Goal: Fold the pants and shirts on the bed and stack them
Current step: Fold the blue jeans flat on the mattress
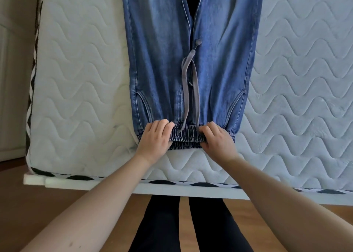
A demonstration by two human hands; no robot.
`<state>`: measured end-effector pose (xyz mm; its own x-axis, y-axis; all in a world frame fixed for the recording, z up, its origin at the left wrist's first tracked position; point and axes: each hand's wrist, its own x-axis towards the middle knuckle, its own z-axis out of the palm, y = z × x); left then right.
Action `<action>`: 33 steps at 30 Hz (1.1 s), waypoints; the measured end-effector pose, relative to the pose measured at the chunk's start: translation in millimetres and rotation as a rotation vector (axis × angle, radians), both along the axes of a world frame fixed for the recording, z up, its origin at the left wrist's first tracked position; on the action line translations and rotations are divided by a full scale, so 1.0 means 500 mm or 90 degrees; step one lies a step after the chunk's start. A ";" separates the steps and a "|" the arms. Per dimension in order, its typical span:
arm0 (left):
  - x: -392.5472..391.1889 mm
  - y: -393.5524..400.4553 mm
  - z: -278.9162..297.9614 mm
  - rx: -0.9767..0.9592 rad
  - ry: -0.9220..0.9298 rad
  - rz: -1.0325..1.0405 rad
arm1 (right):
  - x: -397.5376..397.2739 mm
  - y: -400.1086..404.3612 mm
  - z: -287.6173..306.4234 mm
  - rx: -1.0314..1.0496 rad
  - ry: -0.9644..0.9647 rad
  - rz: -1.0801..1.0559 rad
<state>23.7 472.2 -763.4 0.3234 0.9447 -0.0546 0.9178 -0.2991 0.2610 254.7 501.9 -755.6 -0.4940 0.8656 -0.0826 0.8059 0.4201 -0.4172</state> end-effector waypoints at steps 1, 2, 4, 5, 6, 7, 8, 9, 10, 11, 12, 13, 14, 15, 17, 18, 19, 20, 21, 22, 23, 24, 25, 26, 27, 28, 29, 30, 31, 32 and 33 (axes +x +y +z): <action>0.001 -0.007 0.000 0.009 -0.003 -0.006 | 0.002 -0.006 0.000 0.001 0.005 0.004; 0.002 -0.015 -0.001 0.014 0.000 -0.013 | 0.004 -0.012 -0.001 -0.005 0.002 0.008; 0.005 -0.030 -0.007 0.009 0.016 -0.031 | 0.008 -0.024 -0.006 -0.027 -0.019 0.018; 0.009 -0.038 -0.012 0.004 0.028 -0.039 | 0.010 -0.029 -0.011 -0.038 -0.031 0.025; 0.012 -0.045 -0.017 -0.001 0.043 -0.043 | 0.012 -0.032 -0.017 -0.047 -0.043 0.032; 0.016 -0.050 -0.022 -0.009 0.059 -0.047 | 0.013 -0.036 -0.023 -0.055 -0.056 0.037; 0.019 -0.055 -0.028 -0.017 0.073 -0.050 | 0.014 -0.040 -0.030 -0.063 -0.069 0.038; 0.021 -0.060 -0.034 -0.028 0.087 -0.053 | 0.015 -0.045 -0.038 -0.073 -0.081 0.038; 0.022 -0.064 -0.038 -0.042 0.101 -0.051 | 0.015 -0.050 -0.047 -0.086 -0.097 0.037; 0.023 -0.067 -0.042 -0.059 0.118 -0.046 | 0.015 -0.056 -0.055 -0.098 -0.121 0.038; 0.023 -0.068 -0.046 -0.078 0.136 -0.040 | 0.014 -0.063 -0.063 -0.107 -0.149 0.041; 0.023 -0.070 -0.050 -0.095 0.152 -0.032 | 0.014 -0.069 -0.071 -0.112 -0.174 0.041; 0.022 -0.071 -0.054 -0.107 0.163 -0.026 | 0.014 -0.075 -0.076 -0.112 -0.194 0.041; 0.021 -0.073 -0.057 -0.115 0.167 -0.023 | 0.014 -0.080 -0.078 -0.110 -0.208 0.039; 0.014 -0.082 -0.061 -0.126 0.172 -0.031 | 0.021 -0.090 -0.082 -0.110 -0.223 0.035; 0.008 -0.090 -0.062 -0.132 0.183 -0.040 | 0.027 -0.096 -0.083 -0.113 -0.227 0.039; 0.001 -0.099 -0.063 -0.139 0.197 -0.047 | 0.036 -0.101 -0.085 -0.113 -0.230 0.045; -0.007 -0.108 -0.062 -0.147 0.207 -0.046 | 0.046 -0.107 -0.086 -0.111 -0.235 0.053; -0.015 -0.115 -0.061 -0.158 0.214 -0.038 | 0.056 -0.112 -0.086 -0.104 -0.243 0.060; -0.021 -0.119 -0.059 -0.170 0.225 -0.030 | 0.066 -0.117 -0.084 -0.100 -0.255 0.067; -0.027 -0.122 -0.058 -0.181 0.240 -0.024 | 0.074 -0.120 -0.082 -0.099 -0.271 0.065; -0.030 -0.124 -0.057 -0.188 0.253 -0.019 | 0.082 -0.124 -0.081 -0.103 -0.290 0.047; -0.034 -0.124 -0.057 -0.191 0.262 -0.014 | 0.089 -0.124 -0.079 -0.108 -0.310 0.017; -0.037 -0.122 -0.057 -0.198 0.268 -0.012 | 0.097 -0.122 -0.080 -0.113 -0.325 -0.014; -0.038 -0.119 -0.056 -0.208 0.272 -0.013 | 0.105 -0.117 -0.082 -0.116 -0.337 -0.030; -0.037 -0.114 -0.055 -0.219 0.274 -0.012 | 0.112 -0.110 -0.085 -0.127 -0.355 -0.021; -0.035 -0.108 -0.054 -0.224 0.273 -0.005 | 0.117 -0.103 -0.088 -0.145 -0.376 0.005; -0.030 -0.102 -0.052 -0.222 0.267 0.007 | 0.120 -0.094 -0.090 -0.159 -0.391 0.031; -0.025 -0.094 -0.050 -0.216 0.259 0.022 | 0.120 -0.085 -0.091 -0.163 -0.397 0.044; -0.019 -0.087 -0.048 -0.212 0.253 0.038 | 0.117 -0.077 -0.088 -0.159 -0.401 0.045; -0.015 -0.082 -0.046 -0.218 0.253 0.047 | 0.109 -0.072 -0.084 -0.154 -0.402 0.041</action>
